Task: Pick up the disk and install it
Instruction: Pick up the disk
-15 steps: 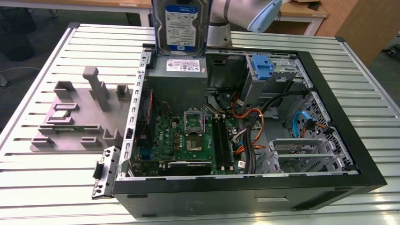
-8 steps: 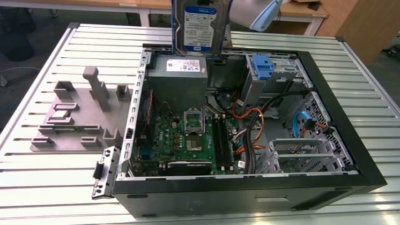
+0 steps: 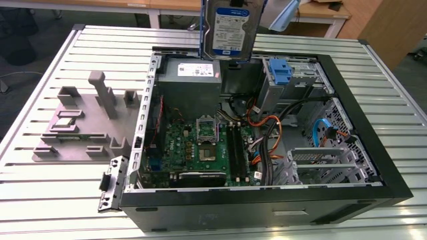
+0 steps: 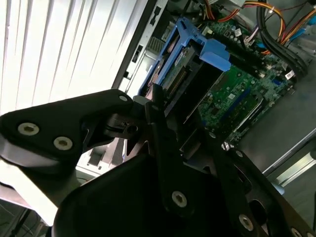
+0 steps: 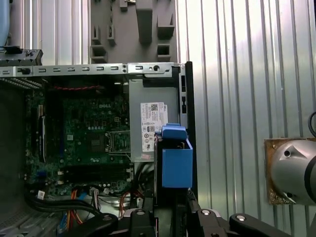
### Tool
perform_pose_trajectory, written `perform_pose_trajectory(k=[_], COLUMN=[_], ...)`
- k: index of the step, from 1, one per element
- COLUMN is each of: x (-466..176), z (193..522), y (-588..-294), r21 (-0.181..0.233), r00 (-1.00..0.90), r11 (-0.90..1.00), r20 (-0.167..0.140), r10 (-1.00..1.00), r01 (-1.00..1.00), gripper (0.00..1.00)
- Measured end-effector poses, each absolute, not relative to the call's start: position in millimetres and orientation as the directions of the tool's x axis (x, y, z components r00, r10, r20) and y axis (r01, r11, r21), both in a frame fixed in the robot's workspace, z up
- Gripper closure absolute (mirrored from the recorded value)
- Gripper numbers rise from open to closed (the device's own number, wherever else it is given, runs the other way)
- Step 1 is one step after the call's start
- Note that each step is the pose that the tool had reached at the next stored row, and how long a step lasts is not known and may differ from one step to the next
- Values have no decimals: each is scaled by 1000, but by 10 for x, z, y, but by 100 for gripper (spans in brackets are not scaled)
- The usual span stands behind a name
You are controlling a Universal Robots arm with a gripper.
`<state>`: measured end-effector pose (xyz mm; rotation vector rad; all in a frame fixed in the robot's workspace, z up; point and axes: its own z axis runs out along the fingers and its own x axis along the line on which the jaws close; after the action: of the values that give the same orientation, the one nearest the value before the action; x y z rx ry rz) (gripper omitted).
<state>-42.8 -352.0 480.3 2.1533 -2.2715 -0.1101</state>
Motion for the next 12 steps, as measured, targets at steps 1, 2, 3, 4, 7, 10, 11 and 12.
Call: perform_pose_trajectory(k=[1, 2, 3, 4, 7, 10, 11, 12], x=[-407, -395, -384, -373, -344, -325, -320, -317], z=[4803, 4803, 4802, 4803, 4802, 4802, 4801, 4801], y=[-3521, -3521, -3524, -3528, -3561, -3612, -3632, -3654], r21=[58, 58, 58, 58, 58, 58, 58, 58], r00=[-55, -55, -55, -55, -55, -55, -55, -55], r11=[52, 52, 52, 52, 52, 52, 52, 52], r20=[-41, -41, -41, -41, -41, -41, -41, -41], r10=[-998, -998, -998, -998, -998, -998, -998, -998], r01=[-997, -997, -997, -997, -997, -997, -997, -997], gripper=[65, 65, 65, 65, 65, 65, 65, 65])
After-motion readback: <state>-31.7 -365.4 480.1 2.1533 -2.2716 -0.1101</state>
